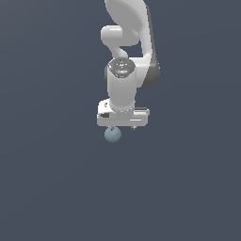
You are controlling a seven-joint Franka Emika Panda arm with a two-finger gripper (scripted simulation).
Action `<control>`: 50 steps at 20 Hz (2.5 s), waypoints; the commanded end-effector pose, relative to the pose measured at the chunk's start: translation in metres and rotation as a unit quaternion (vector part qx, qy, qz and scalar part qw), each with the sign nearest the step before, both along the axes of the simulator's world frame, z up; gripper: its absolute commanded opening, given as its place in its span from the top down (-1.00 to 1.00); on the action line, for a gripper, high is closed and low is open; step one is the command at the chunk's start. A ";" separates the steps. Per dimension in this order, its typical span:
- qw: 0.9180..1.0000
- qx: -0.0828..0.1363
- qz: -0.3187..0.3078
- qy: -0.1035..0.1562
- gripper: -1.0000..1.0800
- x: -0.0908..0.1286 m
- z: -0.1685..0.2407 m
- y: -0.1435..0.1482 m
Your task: Pick up the object and move it to a goal position.
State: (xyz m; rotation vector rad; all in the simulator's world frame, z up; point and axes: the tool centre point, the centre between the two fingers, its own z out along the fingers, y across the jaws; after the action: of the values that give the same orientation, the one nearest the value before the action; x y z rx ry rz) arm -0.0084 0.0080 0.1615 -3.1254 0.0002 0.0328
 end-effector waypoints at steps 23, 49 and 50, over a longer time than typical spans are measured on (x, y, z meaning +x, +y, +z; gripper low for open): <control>1.000 -0.011 -0.009 -0.017 -0.92 -0.009 -0.018 -0.037; 1.000 -0.008 0.010 -0.010 -0.92 -0.049 -0.103 -0.050; 1.000 -0.008 0.010 -0.010 -0.92 -0.049 -0.108 -0.050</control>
State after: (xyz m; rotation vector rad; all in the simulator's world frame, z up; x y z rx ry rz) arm -0.0554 -0.0424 0.0637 -3.1418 -0.0309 -0.0064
